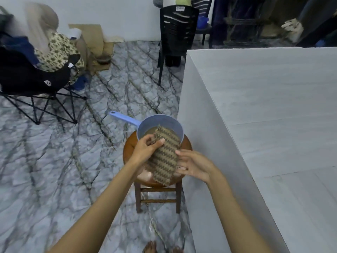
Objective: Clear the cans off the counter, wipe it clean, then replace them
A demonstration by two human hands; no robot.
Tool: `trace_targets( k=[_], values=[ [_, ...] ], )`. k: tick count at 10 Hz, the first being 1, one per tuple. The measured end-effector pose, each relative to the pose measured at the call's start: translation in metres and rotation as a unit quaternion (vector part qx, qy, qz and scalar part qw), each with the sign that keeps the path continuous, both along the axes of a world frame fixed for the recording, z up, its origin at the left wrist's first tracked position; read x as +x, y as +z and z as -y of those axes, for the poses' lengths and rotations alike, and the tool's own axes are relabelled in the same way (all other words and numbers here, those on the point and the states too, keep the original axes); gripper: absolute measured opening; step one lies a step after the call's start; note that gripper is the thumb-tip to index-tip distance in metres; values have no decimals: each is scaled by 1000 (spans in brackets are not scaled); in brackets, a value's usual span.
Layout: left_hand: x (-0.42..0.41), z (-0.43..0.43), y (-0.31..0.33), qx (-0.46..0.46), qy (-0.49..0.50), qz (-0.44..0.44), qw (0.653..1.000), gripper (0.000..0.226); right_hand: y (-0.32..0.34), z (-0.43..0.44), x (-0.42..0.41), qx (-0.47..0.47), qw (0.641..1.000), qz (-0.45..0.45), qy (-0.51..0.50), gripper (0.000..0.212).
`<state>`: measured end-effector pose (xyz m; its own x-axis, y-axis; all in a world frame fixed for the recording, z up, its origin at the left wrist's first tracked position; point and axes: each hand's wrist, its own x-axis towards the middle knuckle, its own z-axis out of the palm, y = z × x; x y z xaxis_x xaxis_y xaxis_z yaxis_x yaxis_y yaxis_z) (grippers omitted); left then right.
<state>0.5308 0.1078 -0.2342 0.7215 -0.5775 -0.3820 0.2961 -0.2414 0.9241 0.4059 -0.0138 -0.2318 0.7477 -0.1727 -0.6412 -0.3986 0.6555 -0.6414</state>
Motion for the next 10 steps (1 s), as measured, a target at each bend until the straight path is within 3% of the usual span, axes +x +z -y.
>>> trace_targets(
  k=[2, 3, 4, 6, 9, 10],
  values=[
    [22, -9, -22, 22, -3, -100, 995, 54, -20, -4, 36, -168, 981, -58, -82, 33],
    [29, -2, -26, 96, -23, 25, 995, 51, -30, -3, 48, -222, 965, -71, -121, 39],
    [29, 4, -30, 184, -12, 147, 972, 51, -41, -3, 50, -321, 934, -94, -122, 35],
    [13, 2, -44, 225, -18, 310, 924, 29, -56, -9, 50, -394, 900, -97, -158, 36],
    [8, -8, -57, 223, -71, 422, 876, 28, -62, -9, 42, -418, 896, -61, -139, 12],
    [-2, -22, -57, 190, -43, 420, 886, 30, -63, -12, 26, -411, 899, -54, -140, 7]
  ],
)
